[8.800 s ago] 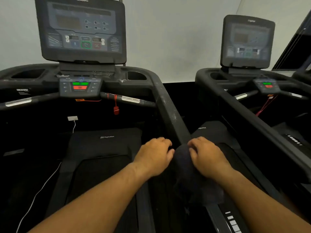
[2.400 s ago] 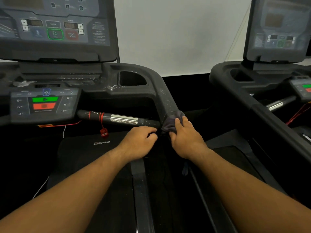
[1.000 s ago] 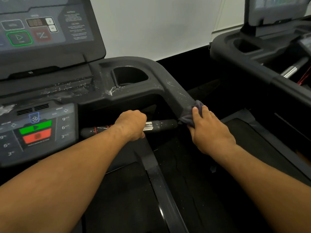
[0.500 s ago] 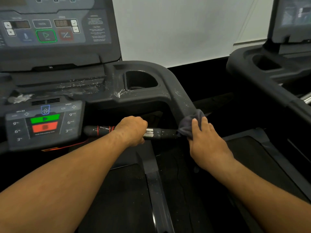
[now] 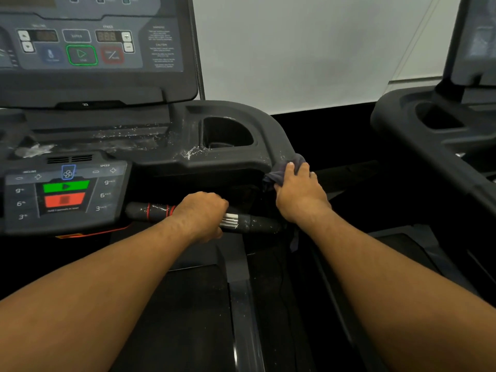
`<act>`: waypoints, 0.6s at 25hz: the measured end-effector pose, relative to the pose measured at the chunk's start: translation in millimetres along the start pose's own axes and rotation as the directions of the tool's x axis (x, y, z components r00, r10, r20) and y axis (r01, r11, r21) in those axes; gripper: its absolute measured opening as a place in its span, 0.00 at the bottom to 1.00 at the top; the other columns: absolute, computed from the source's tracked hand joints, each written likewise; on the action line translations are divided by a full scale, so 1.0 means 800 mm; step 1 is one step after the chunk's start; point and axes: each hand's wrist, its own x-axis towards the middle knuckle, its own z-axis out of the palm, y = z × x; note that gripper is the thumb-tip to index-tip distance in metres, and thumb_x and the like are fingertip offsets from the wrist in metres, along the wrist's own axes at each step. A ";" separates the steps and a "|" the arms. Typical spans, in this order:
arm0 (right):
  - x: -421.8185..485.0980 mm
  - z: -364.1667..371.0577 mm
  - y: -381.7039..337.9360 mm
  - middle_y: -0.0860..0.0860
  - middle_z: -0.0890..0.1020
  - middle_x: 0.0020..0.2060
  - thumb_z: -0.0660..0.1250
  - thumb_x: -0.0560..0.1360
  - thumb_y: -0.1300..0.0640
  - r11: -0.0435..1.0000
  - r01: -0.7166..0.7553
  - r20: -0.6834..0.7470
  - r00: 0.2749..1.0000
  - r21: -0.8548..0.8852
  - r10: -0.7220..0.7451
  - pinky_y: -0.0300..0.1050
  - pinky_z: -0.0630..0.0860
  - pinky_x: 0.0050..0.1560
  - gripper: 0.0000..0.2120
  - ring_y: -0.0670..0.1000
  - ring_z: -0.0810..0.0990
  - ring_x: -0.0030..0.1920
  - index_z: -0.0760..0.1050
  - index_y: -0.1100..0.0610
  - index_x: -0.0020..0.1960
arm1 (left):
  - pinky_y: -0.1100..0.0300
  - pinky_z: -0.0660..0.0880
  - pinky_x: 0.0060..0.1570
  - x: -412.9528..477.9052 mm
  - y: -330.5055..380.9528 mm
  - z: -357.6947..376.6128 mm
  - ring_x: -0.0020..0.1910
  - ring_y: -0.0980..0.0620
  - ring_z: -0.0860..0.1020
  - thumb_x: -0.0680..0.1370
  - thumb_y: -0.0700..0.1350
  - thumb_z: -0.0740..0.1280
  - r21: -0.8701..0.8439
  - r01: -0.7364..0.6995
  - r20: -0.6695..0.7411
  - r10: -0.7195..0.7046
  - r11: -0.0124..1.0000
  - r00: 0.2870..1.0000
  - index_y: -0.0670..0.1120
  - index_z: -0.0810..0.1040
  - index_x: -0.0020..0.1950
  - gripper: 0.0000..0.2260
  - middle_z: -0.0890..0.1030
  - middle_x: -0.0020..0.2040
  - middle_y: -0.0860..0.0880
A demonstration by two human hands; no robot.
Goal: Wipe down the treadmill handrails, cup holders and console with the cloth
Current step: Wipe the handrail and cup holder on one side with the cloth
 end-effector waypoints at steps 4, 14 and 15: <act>-0.073 -0.013 0.036 0.56 0.44 0.78 0.57 0.81 0.50 0.997 0.060 0.034 0.998 0.042 -0.062 0.55 0.60 0.72 0.32 0.58 0.49 0.77 0.44 0.53 0.79 | 0.59 0.70 0.41 0.000 -0.003 -0.002 0.45 0.52 0.76 0.72 0.54 0.72 0.000 -0.020 -0.012 0.020 1.000 1.000 0.51 0.75 0.55 0.15 0.78 0.50 0.52; -0.002 -0.004 0.007 0.56 0.52 0.77 0.54 0.82 0.47 0.999 0.037 0.000 0.999 0.010 -0.037 0.56 0.63 0.71 0.29 0.58 0.58 0.74 0.49 0.53 0.79 | 0.59 0.73 0.40 0.004 -0.010 -0.003 0.45 0.52 0.78 0.72 0.55 0.72 0.010 -0.062 -0.009 0.062 0.998 0.998 0.51 0.76 0.55 0.15 0.79 0.48 0.52; 0.011 -0.004 0.002 0.56 0.54 0.77 0.54 0.82 0.47 1.000 0.019 -0.006 1.000 0.020 -0.019 0.56 0.63 0.71 0.28 0.58 0.59 0.74 0.50 0.53 0.78 | 0.59 0.72 0.40 0.004 -0.009 -0.001 0.45 0.52 0.78 0.73 0.55 0.72 0.022 -0.066 -0.016 0.066 0.998 0.998 0.51 0.76 0.55 0.15 0.79 0.49 0.52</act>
